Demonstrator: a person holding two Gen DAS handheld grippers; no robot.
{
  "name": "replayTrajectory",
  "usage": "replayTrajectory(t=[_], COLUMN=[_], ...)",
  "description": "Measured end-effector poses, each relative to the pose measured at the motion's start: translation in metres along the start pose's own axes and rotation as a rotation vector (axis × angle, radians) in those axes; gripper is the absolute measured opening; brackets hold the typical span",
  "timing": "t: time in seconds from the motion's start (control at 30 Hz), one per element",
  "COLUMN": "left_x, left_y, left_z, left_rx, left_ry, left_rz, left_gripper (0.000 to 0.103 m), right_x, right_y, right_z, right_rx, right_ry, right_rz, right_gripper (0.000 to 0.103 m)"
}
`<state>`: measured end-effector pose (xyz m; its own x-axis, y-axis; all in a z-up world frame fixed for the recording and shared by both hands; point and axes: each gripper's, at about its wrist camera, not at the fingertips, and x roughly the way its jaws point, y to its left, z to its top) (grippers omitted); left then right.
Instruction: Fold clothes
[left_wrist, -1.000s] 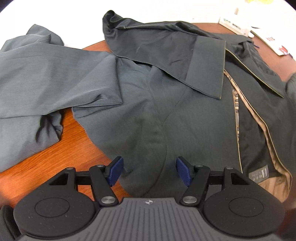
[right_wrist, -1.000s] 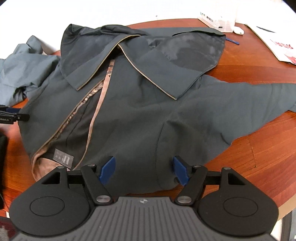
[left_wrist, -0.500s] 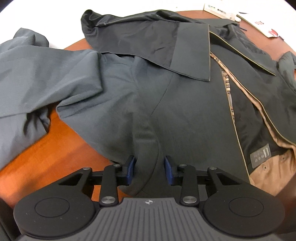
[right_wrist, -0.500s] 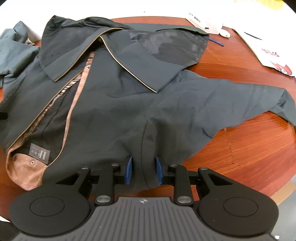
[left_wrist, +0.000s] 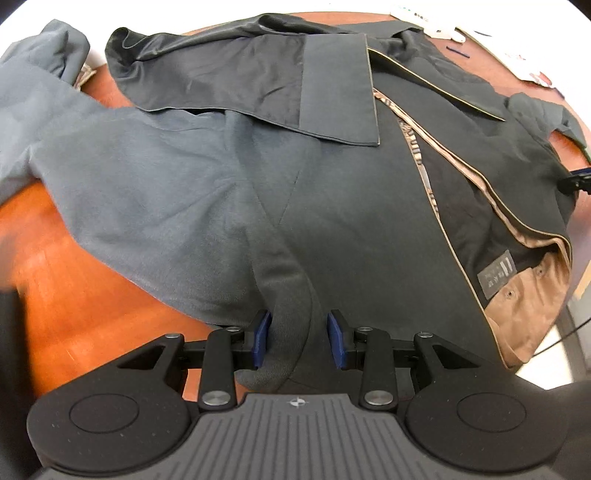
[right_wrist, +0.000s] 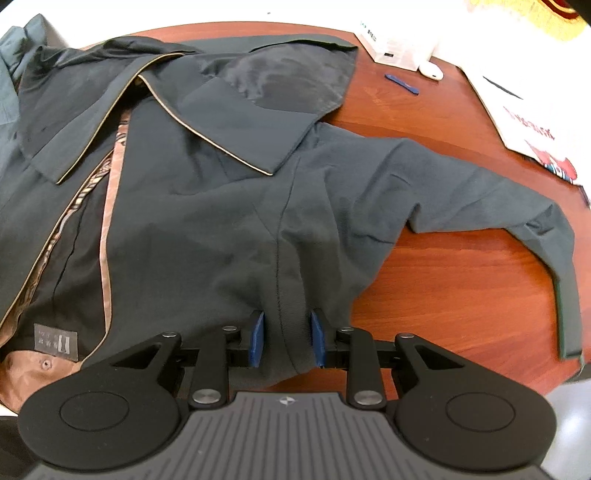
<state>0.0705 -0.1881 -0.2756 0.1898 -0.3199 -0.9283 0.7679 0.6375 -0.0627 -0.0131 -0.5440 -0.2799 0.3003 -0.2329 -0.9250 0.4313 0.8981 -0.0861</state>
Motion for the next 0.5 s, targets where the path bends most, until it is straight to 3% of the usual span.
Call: replayTrajectory(t=[0.23,0.5], left_x=[-0.001,-0.004], left_y=[-0.019,0.002], left_z=[0.001,0.000], left_rx=[-0.090,-0.184], left_ry=[0.006,-0.034], left_rz=[0.056,0.134], left_gripper=[0.033,0.036], right_x=[0.000,-0.002], right_y=[-0.041,-0.057], right_z=[-0.011,-0.018], right_rx=[-0.086,-0.157], right_ry=[-0.002,-0.025], right_rz=[0.057,0.146], right_gripper=[0.031,0.033])
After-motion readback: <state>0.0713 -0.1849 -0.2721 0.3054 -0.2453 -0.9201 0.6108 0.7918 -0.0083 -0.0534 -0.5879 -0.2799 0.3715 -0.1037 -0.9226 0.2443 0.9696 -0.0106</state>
